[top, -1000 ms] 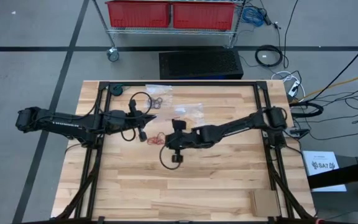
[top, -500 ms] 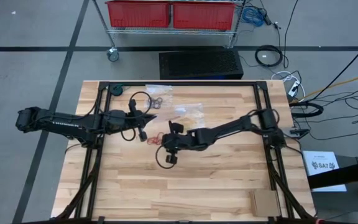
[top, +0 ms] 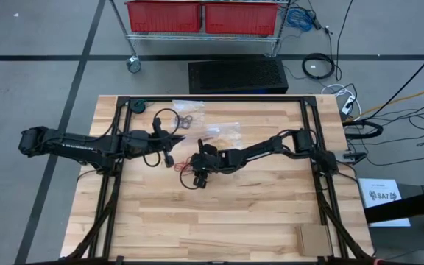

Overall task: Sort rubber bands
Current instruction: Put the red rubber band into the transparent zip bag

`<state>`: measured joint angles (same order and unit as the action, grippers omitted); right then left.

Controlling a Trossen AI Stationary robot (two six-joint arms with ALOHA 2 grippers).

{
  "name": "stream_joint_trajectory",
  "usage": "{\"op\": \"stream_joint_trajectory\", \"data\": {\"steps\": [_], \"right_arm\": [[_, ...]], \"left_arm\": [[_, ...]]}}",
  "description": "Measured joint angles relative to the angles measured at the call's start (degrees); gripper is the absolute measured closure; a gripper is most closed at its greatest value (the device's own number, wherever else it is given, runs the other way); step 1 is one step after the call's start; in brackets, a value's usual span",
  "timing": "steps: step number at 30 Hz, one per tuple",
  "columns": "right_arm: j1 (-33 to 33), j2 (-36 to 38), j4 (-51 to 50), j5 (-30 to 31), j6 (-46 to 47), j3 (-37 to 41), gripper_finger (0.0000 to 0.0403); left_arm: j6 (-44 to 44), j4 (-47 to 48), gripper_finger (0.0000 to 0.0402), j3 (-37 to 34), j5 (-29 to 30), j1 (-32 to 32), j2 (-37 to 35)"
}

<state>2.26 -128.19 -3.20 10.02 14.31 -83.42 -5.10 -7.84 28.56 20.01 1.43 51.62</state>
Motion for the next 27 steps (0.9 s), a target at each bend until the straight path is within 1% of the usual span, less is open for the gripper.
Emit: {"op": "stream_joint_trajectory", "data": {"steps": [4,6,9,11,14,17,25,27], "right_arm": [[0.03,-0.08,-0.12,-0.18,0.02,-0.02,0.0285],[0.07,-0.08,-0.3,-0.39,-0.05,-0.02,0.0315],[0.31,-0.12,-1.16,-0.63,-0.46,-0.07,0.0374],[0.68,0.14,-1.61,-0.39,-1.34,-0.05,0.0394],[1.11,1.16,-2.82,-0.5,-1.47,0.07,0.0392],[1.73,3.27,-5.49,-1.53,-2.32,0.39,0.0399],[3.17,10.22,-12.05,4.44,-6.0,0.31,0.0402],[3.6,12.2,-13.73,5.13,-7.0,0.33,0.0402]], "left_arm": [[-0.13,-0.02,0.0401,0.0,-0.02,0.0,0.0],[-0.13,0.0,0.0401,-0.02,-0.01,0.0,0.0],[-0.11,0.12,0.0401,-0.01,-0.02,0.0,0.0],[-0.11,0.33,0.0401,-0.01,0.0,0.0,0.0],[-0.11,0.4,0.0401,-0.02,0.0,0.0,0.0],[-0.09,0.52,0.0401,-0.02,0.0,0.0,0.0],[0.0,0.52,0.0401,-0.02,-0.02,0.0,0.0],[0.04,0.51,0.0401,-0.04,-0.02,-0.02,0.0]]}}
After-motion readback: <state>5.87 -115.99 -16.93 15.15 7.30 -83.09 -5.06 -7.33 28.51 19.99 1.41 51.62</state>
